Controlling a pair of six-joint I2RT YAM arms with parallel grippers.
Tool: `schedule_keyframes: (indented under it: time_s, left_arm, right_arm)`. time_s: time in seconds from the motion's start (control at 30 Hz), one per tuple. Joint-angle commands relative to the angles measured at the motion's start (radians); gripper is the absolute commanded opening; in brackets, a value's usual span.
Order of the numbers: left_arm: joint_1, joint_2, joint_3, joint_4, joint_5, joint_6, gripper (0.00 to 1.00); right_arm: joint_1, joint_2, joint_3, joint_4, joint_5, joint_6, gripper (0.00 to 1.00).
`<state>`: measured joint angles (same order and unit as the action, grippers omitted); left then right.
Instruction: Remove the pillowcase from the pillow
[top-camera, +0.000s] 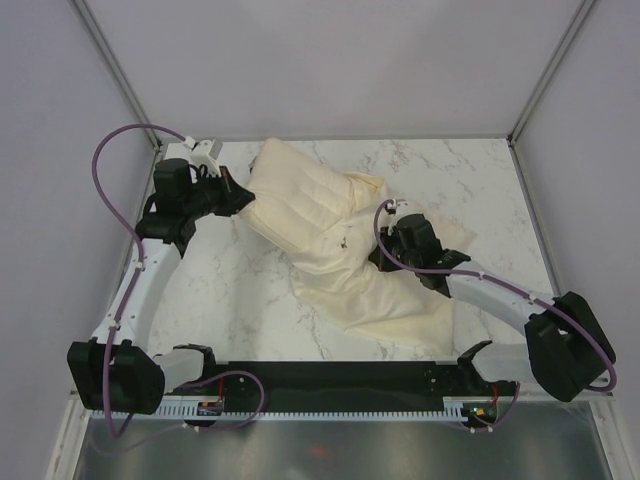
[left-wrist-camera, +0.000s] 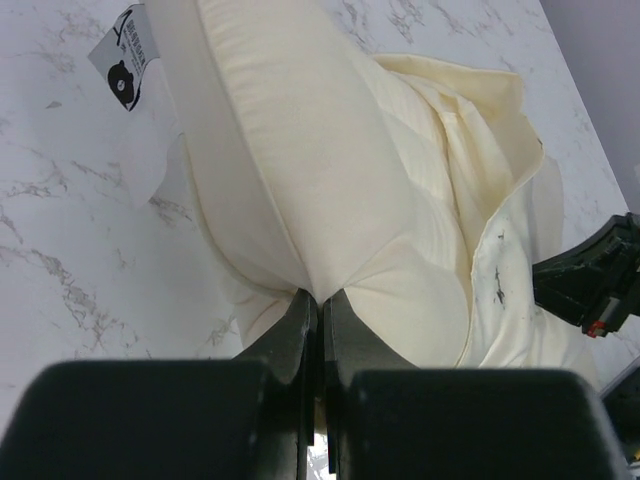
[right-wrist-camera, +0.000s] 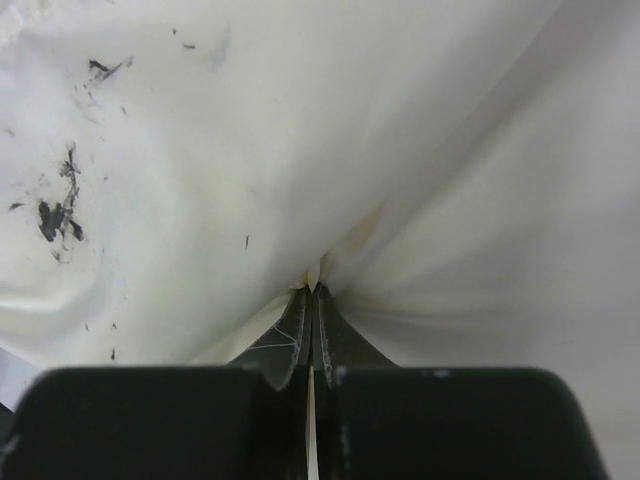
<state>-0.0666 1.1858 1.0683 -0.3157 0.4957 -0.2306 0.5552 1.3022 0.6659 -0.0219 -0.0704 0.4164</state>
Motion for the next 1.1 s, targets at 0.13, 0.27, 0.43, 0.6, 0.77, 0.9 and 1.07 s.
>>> schedule_keyframes:
  time_s: [0.13,0.27,0.43,0.6,0.77,0.9,1.07]
  left_arm:
    - [0.057,-0.057,0.019,0.083,-0.17,-0.068,0.02]
    - [0.091,-0.052,0.018,0.072,-0.201,-0.084,0.02]
    - [0.114,-0.048,0.019,0.059,-0.246,-0.087,0.02]
    - [0.113,-0.043,0.019,0.056,-0.243,-0.088,0.02]
    - [0.113,-0.045,0.021,0.052,-0.258,-0.078,0.02]
    - [0.114,-0.035,0.038,0.024,-0.301,-0.058,0.02]
    - [0.103,-0.08,0.039,0.004,-0.411,-0.052,0.68]
  right_arm:
    - [0.002,-0.142,0.13,-0.214,0.256,-0.076,0.0]
    - [-0.014,-0.198,0.184,-0.292,0.323,-0.114,0.0]
    - [-0.069,-0.225,0.178,-0.332,0.34,-0.13,0.0]
    - [-0.087,-0.19,0.141,-0.326,0.305,-0.119,0.0]
    - [-0.086,-0.135,0.098,-0.279,0.284,-0.11,0.0]
    - [-0.086,-0.09,0.083,-0.254,0.276,-0.1,0.0]
    - [-0.086,-0.049,0.074,-0.225,0.227,-0.079,0.0]
